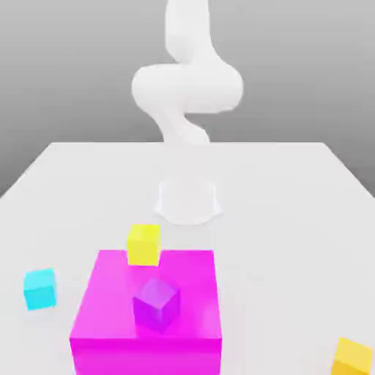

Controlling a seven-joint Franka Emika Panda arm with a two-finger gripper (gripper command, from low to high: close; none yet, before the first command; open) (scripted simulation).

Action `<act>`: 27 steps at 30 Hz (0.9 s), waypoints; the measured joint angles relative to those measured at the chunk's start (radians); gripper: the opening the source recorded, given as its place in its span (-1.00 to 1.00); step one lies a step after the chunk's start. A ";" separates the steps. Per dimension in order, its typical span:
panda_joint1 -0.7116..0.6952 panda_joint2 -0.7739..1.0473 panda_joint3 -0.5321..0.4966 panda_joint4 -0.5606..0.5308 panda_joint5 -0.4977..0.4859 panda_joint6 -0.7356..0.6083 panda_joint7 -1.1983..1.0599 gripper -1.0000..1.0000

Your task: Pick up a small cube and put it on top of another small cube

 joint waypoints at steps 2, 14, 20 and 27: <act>0.025 0.077 0.005 0.006 0.001 0.020 -0.040 0.00; 0.149 0.514 0.052 0.040 0.001 0.133 -0.259 0.00; 0.217 0.731 0.085 0.057 -0.018 0.188 -0.354 0.00; 0.266 0.987 0.120 0.077 -0.070 0.253 -0.445 0.00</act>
